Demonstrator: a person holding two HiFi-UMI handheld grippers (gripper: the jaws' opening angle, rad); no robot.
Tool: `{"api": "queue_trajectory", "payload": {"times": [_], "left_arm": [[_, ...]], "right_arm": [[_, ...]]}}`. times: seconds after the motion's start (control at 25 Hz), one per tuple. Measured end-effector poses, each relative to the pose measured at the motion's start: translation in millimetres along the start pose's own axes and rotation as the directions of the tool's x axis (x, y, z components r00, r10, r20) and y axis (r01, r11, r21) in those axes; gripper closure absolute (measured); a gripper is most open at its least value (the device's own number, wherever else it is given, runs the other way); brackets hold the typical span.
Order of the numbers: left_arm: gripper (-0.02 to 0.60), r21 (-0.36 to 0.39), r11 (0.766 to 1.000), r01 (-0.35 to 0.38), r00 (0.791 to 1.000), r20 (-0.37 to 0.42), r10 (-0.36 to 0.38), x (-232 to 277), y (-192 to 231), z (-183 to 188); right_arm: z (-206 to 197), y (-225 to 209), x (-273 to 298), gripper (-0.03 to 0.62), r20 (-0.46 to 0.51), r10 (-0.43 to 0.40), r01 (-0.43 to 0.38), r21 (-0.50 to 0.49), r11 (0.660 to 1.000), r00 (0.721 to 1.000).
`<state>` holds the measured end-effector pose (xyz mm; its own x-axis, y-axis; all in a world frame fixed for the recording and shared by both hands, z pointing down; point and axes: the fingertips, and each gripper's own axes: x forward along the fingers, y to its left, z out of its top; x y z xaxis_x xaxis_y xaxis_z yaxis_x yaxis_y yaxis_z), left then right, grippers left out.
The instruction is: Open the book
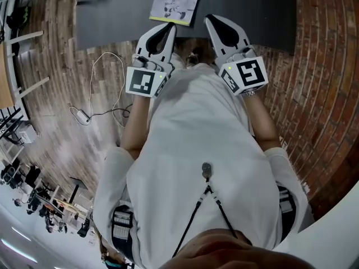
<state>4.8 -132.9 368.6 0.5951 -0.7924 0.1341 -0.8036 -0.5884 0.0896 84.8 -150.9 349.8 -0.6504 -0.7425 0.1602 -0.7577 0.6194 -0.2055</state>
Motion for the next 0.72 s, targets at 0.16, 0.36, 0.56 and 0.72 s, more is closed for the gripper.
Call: {"api": "queue_trajectory", "payload": {"times": [0.16,0.36,0.56,0.72], "left_arm": [[0.558,-0.002,0.999,0.044,0.999,-0.030,-0.044,14.7,11.5,-15.2],[0.558,-0.023,0.996,0.082,0.991,-0.103,-0.084,39.2,33.5,-44.6],[0.558,-0.030,0.989,0.143,0.974,-0.174,-0.146,58.9,45.0,-73.6],[0.558,-0.043,0.979,0.198,0.955,-0.216,-0.203,73.0,48.5,-98.3]], "right_arm": [[0.0,-10.0,11.6,0.556,-0.016,-0.034,0.034,0.004,0.999,0.999],[2.1,-19.1,37.3,0.556,-0.024,-0.062,0.062,0.013,0.998,0.998],[3.9,-28.1,61.8,0.556,-0.028,-0.084,0.084,0.020,0.996,0.996],[3.9,-35.8,78.2,0.556,-0.036,-0.104,0.105,0.026,0.994,0.994]]}}
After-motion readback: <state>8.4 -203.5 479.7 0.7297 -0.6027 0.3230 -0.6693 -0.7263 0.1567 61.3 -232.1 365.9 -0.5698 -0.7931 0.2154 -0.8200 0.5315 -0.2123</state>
